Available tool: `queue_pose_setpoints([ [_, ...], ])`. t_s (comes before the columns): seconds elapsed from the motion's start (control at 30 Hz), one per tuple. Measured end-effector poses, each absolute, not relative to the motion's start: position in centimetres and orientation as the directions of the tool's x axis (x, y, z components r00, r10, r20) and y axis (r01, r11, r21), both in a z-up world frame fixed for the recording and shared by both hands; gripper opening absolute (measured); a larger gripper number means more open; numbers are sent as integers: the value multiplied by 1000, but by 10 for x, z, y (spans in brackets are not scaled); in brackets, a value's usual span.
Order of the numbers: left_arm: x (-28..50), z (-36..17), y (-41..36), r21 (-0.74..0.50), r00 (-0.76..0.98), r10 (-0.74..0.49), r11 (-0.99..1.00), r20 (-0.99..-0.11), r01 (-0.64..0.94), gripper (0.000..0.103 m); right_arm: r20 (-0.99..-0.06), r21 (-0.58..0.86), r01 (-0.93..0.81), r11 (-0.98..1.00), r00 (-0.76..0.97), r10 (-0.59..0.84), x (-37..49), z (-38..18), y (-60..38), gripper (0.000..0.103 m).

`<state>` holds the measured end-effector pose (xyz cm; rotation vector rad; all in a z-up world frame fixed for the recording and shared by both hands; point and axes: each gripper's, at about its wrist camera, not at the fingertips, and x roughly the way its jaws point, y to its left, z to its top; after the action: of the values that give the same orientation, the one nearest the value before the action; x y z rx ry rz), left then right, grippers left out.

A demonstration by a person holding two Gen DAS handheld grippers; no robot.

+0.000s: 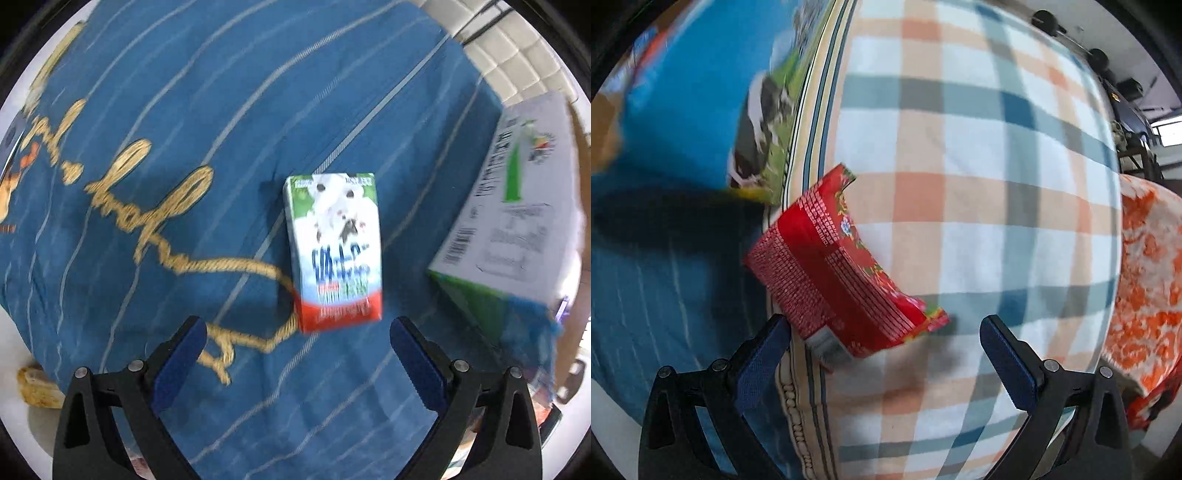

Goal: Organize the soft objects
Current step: 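Grasp the milk carton with the left tool while the right tool grasps the red packet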

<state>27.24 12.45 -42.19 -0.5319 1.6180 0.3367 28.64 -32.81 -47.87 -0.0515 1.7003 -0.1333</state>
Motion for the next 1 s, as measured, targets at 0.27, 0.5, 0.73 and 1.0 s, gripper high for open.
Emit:
queue_pose_setpoints([
  [0.27, 285, -450, 114, -90, -138, -183, 858, -973, -505, 102, -987, -69, 52, 996, -151, -60, 293, -498, -327, 103],
  [0.5, 285, -462, 103, -68, -165, -162, 882, -973, -467, 99, -990, -51, 107, 993, -139, -36, 288, -501, -342, 103],
  [0.73, 288, -441, 91, -55, -121, -113, 913, -986, -405, 49, -991, 0, 156, 988, -130, 20, 278, -507, -360, 103],
  [1.0, 255, -427, 67, -14, -67, -35, 954, -997, -299, 49, -994, -23, 110, 994, -105, -11, 271, -505, -354, 72],
])
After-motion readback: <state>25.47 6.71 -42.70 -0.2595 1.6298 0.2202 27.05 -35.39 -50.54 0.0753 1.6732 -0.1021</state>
